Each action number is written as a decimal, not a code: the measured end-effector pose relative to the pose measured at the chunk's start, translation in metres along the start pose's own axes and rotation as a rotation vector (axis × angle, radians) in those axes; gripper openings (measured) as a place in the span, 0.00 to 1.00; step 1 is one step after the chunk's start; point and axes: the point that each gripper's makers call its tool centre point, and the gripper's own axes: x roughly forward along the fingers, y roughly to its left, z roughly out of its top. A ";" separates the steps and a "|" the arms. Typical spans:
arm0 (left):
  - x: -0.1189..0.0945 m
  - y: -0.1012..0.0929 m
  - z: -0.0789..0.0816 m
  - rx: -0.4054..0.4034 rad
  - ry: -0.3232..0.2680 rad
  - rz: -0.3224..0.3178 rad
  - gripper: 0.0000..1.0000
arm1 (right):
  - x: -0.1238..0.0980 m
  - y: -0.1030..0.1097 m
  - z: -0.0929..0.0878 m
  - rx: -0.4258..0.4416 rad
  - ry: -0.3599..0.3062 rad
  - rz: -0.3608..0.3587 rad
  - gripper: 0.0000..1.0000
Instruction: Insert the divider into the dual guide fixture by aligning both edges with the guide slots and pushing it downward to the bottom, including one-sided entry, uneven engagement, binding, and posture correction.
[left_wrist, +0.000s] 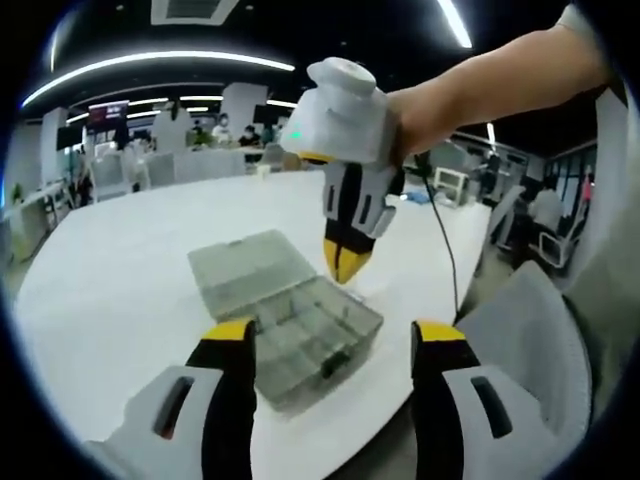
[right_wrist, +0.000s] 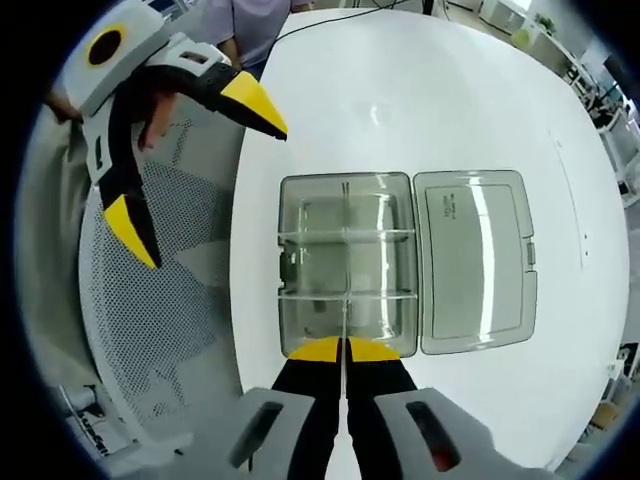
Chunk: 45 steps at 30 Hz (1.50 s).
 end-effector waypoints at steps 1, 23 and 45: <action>0.000 0.000 0.000 0.001 0.001 0.000 0.61 | 0.001 0.000 -0.002 -0.001 0.002 -0.001 0.00; 0.000 0.003 -0.001 -0.003 -0.001 0.005 0.60 | 0.001 -0.004 0.003 -0.005 -0.018 -0.009 0.00; -0.001 0.002 0.000 0.001 -0.001 0.008 0.59 | 0.010 -0.004 0.000 -0.031 -0.010 -0.017 0.00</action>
